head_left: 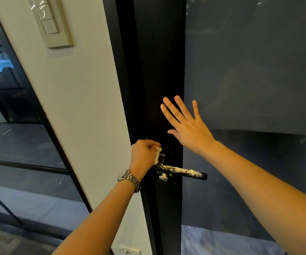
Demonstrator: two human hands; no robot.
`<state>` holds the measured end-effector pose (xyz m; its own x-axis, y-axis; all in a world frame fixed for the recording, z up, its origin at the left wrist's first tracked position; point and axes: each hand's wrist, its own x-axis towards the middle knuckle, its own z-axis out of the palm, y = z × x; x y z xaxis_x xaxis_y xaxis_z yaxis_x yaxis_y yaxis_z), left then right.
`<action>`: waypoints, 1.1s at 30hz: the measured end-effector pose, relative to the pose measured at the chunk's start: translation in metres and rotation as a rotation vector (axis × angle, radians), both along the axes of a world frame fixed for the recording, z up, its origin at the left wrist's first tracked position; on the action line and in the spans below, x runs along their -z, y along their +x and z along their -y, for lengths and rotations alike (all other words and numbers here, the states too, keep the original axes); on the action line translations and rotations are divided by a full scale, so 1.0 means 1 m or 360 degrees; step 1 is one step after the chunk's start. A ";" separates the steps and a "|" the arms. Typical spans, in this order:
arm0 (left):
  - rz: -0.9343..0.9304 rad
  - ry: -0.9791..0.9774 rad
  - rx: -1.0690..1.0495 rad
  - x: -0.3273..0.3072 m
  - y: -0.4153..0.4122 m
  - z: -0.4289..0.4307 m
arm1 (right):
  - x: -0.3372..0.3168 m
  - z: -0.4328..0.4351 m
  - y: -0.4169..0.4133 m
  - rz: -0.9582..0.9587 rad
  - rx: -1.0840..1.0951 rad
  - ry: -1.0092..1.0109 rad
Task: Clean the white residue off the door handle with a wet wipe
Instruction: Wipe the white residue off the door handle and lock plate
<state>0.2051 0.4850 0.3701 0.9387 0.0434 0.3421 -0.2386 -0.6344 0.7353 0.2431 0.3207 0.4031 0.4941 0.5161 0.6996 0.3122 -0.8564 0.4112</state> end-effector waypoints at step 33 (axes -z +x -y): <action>0.0092 0.0585 0.0613 0.009 -0.009 -0.014 | -0.001 -0.001 -0.002 0.0009 0.0035 -0.0012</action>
<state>0.1956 0.4991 0.3614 0.8421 -0.4330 0.3216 -0.5386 -0.7060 0.4599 0.2408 0.3220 0.4041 0.5016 0.5105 0.6984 0.2909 -0.8599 0.4195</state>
